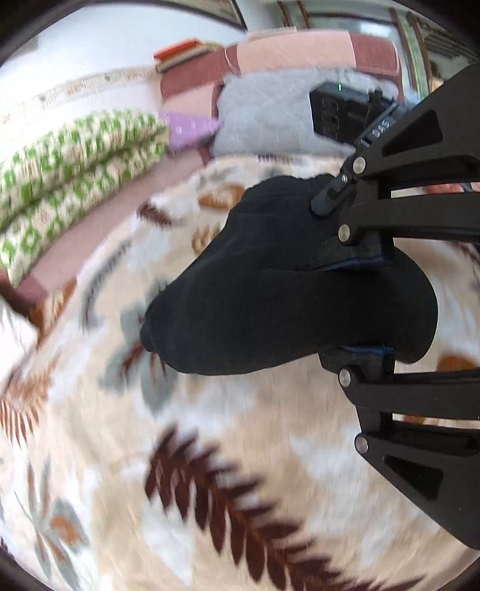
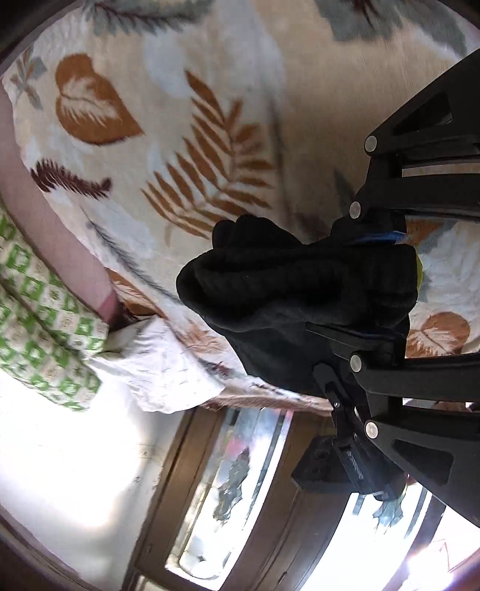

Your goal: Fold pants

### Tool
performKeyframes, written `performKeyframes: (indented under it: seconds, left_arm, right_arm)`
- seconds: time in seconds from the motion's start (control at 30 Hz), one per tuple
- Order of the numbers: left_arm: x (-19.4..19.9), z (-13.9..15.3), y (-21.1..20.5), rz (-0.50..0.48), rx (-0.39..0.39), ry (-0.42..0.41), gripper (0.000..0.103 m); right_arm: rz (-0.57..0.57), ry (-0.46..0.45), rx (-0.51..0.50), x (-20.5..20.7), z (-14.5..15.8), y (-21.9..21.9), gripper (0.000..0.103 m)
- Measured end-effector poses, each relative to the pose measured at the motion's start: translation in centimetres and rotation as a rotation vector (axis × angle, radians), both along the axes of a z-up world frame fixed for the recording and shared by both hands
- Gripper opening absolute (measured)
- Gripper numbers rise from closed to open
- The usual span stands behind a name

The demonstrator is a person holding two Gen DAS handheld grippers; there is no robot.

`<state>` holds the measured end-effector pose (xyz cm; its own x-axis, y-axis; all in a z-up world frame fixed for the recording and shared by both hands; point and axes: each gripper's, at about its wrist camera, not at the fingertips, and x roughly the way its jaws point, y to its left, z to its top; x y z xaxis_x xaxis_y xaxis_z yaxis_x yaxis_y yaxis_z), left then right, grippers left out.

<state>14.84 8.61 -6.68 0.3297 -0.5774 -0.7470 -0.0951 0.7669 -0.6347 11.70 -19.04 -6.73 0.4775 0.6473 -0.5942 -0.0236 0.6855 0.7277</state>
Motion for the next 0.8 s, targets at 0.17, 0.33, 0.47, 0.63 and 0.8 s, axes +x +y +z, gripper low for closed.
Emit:
performKeyframes:
  seconds: [0.17, 0.33, 0.47, 0.63, 0.8]
  left_arm:
    - [-0.8, -2.1, 1.6, 0.002, 0.019, 0.021, 0.043]
    - [-2.9, 0.0, 2.8, 0.051, 0.075, -0.047, 0.044]
    - [-5.7, 1.4, 3.3, 0.079, 0.158, -0.075, 0.044]
    - [-9.6, 1.8, 2.6, 0.119, 0.286, -0.093, 0.047]
    - [-12.5, 1.2, 1.2, 0.137, 0.433, -0.102, 0.05]
  right_arm:
    - [0.001, 0.002, -0.127, -0.9, -1.7, 1.5, 0.05]
    - [-0.035, -0.031, -0.187, -3.9, 0.3, -0.4, 0.058]
    - [-0.085, -0.075, -0.294, -6.5, 3.2, -0.3, 0.08]
    - [-0.129, -0.082, -0.478, -11.0, 4.8, 2.0, 0.101]
    - [-0.122, -0.12, -0.656, -15.6, 4.6, 4.2, 0.103]
